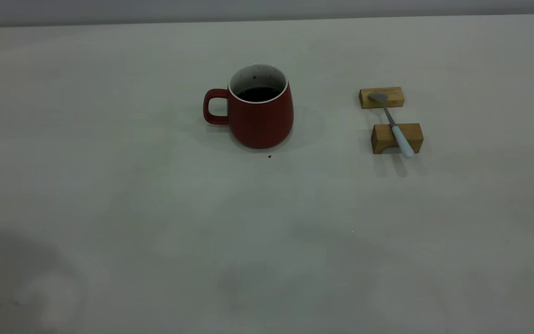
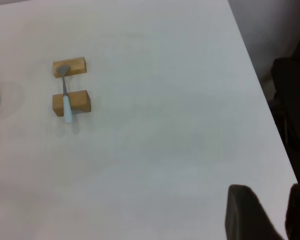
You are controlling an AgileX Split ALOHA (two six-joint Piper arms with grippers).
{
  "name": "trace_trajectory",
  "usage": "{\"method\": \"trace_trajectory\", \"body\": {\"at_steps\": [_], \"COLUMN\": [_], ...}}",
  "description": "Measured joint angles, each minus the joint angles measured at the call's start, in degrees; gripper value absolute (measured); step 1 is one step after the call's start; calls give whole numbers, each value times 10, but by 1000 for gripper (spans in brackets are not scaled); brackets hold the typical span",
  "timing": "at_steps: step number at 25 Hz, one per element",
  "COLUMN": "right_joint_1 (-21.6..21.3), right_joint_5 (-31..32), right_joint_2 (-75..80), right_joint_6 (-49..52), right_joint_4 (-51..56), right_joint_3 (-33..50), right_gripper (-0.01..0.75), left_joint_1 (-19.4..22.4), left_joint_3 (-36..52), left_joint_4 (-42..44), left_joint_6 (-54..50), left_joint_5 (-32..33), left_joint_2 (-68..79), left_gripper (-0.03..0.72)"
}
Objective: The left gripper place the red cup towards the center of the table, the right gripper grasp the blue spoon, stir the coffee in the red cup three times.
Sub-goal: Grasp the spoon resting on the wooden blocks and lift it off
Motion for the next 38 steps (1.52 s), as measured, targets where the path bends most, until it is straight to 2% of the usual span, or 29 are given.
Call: {"method": "trace_trajectory", "body": {"at_steps": [6,11,29,33,38], "right_joint_1": [0,0,0,0,0], "right_joint_5": [0,0,0,0,0], "right_joint_2": [0,0,0,0,0], "right_joint_6": [0,0,0,0,1], "right_joint_4": [0,0,0,0,0], "right_joint_3": [0,0,0,0,0], "right_gripper": [240,240,240,240,240], "left_joint_1": [0,0,0,37,112], "left_joint_3": [168,245,263,263,263], "left_joint_4": [0,-1,-27,-30,-30], "left_joint_6": [-7,-10,-38,-38,-39], "left_joint_5": [-8,-52,-33,-30,-30], "left_joint_2": [-103,-195,-460,-498,-506], "left_gripper": [551,551,551,551,551]}}
